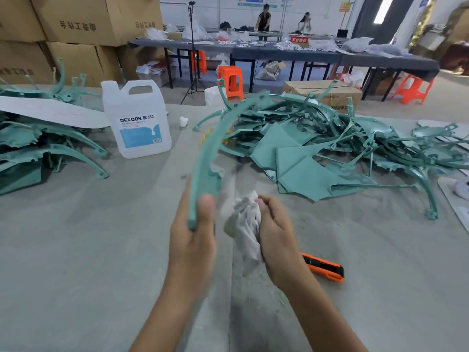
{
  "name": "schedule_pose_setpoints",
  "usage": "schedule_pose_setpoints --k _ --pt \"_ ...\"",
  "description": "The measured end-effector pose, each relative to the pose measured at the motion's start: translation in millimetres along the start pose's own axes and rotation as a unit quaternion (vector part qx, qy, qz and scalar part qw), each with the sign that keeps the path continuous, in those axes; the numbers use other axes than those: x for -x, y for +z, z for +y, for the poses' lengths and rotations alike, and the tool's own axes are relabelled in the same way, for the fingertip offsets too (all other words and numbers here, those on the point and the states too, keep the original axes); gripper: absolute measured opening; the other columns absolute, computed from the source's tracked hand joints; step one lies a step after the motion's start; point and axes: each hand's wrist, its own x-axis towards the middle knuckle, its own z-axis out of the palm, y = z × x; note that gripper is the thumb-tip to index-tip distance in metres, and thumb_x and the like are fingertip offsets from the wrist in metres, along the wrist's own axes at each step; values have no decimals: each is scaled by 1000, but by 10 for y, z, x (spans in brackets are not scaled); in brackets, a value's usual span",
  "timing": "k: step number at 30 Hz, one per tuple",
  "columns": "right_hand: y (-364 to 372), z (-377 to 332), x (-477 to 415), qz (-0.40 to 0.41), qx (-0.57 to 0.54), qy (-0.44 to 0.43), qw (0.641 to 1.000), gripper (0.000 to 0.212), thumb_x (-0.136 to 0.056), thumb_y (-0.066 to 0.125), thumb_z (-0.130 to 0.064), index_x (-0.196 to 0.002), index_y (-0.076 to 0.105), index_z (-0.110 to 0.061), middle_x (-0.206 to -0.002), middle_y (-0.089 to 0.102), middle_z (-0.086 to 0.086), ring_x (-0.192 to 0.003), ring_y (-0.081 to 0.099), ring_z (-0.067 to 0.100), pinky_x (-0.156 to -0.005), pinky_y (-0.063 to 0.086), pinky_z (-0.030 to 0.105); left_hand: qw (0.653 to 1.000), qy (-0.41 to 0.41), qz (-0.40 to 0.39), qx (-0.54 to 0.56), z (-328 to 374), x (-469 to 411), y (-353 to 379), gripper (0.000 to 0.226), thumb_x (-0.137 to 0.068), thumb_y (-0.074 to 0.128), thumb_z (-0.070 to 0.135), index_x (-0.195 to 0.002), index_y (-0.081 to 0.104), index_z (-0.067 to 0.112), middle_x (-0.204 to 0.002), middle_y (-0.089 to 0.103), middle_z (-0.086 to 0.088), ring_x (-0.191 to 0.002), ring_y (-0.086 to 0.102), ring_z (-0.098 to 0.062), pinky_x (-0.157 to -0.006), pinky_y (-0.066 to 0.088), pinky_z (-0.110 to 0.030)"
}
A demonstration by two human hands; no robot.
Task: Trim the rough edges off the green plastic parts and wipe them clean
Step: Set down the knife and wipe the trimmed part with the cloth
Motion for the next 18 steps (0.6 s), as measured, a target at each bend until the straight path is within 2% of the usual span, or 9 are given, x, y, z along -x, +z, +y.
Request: schedule_pose_setpoints --k 3,4,6,8,11,13,14,16,18 --pt "68 -287 102 -117 -118 87 982 66 -86 53 -72 -112 63 -12 -96 75 13 -90 74 21 -82 59 39 943 152 -201 -216 -97 158 20 81 -91 38 76 -155 32 27 -157 40 2 -148 31 -12 -118 33 -36" --pt "49 -330 131 -129 -133 96 978 72 -82 59 -73 -119 61 -12 -106 74 13 -98 74 22 -84 60 40 913 183 -246 -271 -112 197 12 89 -89 28 81 -158 24 25 -164 26 -2 -153 18 -15 -122 25 -44" --pt "-31 -355 178 -116 -181 78 974 51 -89 70 -49 -126 61 -16 -118 73 11 -110 72 24 -86 60 37 893 187 -285 -294 -80 216 -24 81 -91 17 80 -157 22 33 -167 15 5 -155 5 -13 -122 17 -54" --pt "-104 -336 224 -111 -198 46 973 31 -95 70 -29 -122 65 -14 -115 75 12 -109 72 28 -84 61 37 911 182 -253 -269 -12 208 -56 55 -98 31 69 -147 38 44 -163 26 13 -153 13 -8 -122 17 -55" --pt "-187 -270 209 -89 -165 11 982 34 -96 66 -34 -118 69 -8 -113 75 13 -108 72 31 -86 61 38 933 230 -100 -258 10 232 -132 35 -92 59 42 -123 68 30 -144 55 11 -144 39 -10 -118 26 -52" --pt "-268 -267 180 -84 -175 4 981 33 -95 63 -37 -113 75 -11 -115 75 12 -109 72 30 -84 61 37 953 180 5 -245 -13 213 -213 45 -85 66 45 -127 62 32 -140 54 19 -139 43 -7 -115 32 -42" --pt "-317 -269 164 -92 -185 4 978 31 -96 62 -37 -112 77 -14 -116 75 12 -109 72 28 -83 61 35 971 105 29 -212 12 191 -255 58 -79 70 51 -134 54 37 -140 51 25 -136 43 -3 -112 35 -34" --pt "-390 -251 150 -99 -174 3 980 32 -95 62 -43 -108 79 -19 -113 76 10 -105 74 26 -79 61 30 995 -87 -34 -19 23 143 -298 75 -67 82 48 -136 56 34 -136 58 21 -127 55 -4 -100 47 -25" --pt "-376 -204 148 -84 -100 -5 991 45 -91 60 -59 -97 81 -19 -99 79 9 -91 77 25 -68 60 27 949 -204 -124 207 -27 135 -279 57 -71 83 27 -125 69 17 -125 71 1 -114 67 -15 -84 56 -24"
